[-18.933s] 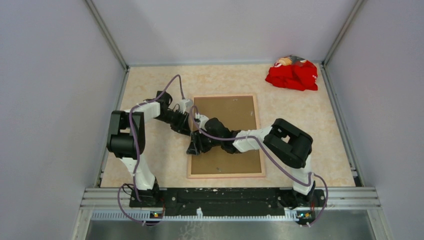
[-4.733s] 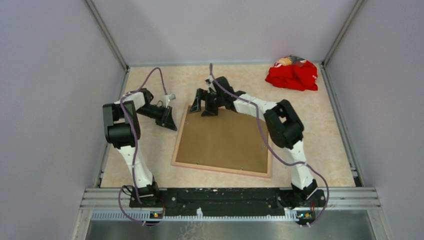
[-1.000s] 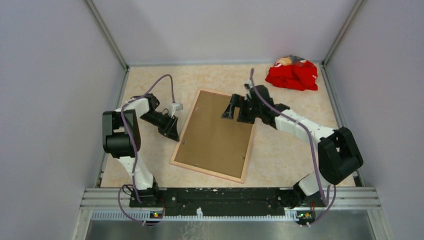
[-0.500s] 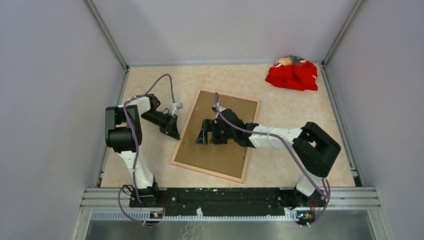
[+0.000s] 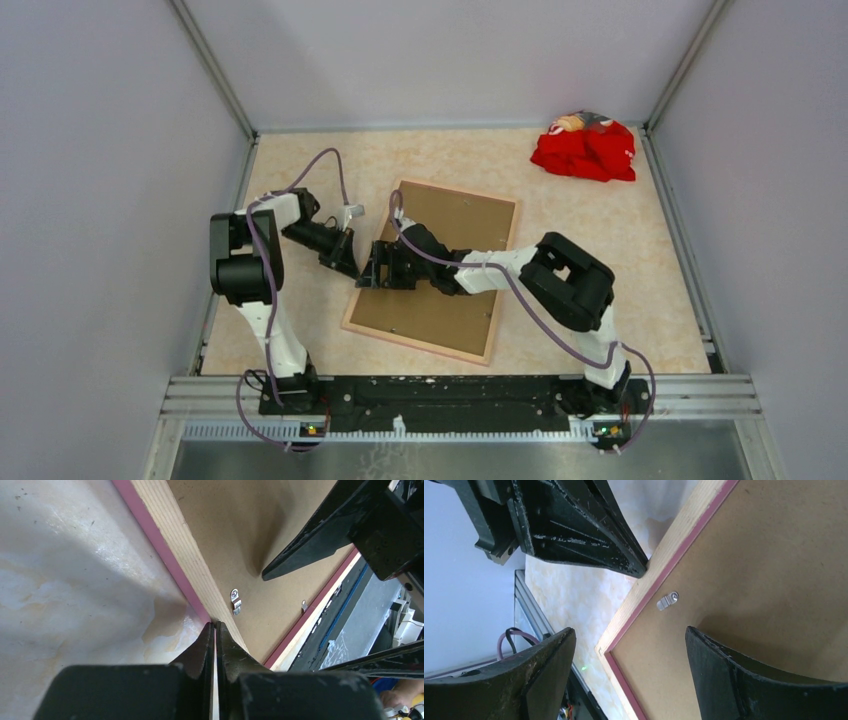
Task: Put the photo into the frame
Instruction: Install the photo frame at the center of the board.
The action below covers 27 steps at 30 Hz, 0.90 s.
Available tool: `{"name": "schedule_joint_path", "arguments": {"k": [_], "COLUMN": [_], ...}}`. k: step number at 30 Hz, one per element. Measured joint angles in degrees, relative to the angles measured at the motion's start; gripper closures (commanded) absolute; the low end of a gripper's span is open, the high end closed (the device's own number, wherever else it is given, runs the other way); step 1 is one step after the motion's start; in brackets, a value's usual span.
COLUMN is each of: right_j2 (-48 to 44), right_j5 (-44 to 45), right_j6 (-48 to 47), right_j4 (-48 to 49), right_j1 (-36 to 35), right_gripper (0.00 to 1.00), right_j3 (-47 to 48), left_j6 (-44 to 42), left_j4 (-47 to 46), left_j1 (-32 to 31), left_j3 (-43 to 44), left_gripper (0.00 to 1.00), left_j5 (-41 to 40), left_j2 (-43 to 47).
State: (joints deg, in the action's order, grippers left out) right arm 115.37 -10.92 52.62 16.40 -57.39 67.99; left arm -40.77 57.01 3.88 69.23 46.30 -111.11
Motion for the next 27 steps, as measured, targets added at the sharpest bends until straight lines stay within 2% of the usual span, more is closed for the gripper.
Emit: {"name": "schedule_joint_path", "arguments": {"k": [27], "right_j2": [5.3], "right_j5": [-1.9], "right_j6": [2.1], "right_j4": [2.9], "right_j1": [-0.3], "right_gripper": [0.24], "right_j3": [4.6], "left_j6": [0.1], "left_j4": [0.0], "left_j1": [0.0], "left_j3": [0.0], "left_gripper": [0.95], "left_j5": [0.0], "left_j2": [0.0]}}
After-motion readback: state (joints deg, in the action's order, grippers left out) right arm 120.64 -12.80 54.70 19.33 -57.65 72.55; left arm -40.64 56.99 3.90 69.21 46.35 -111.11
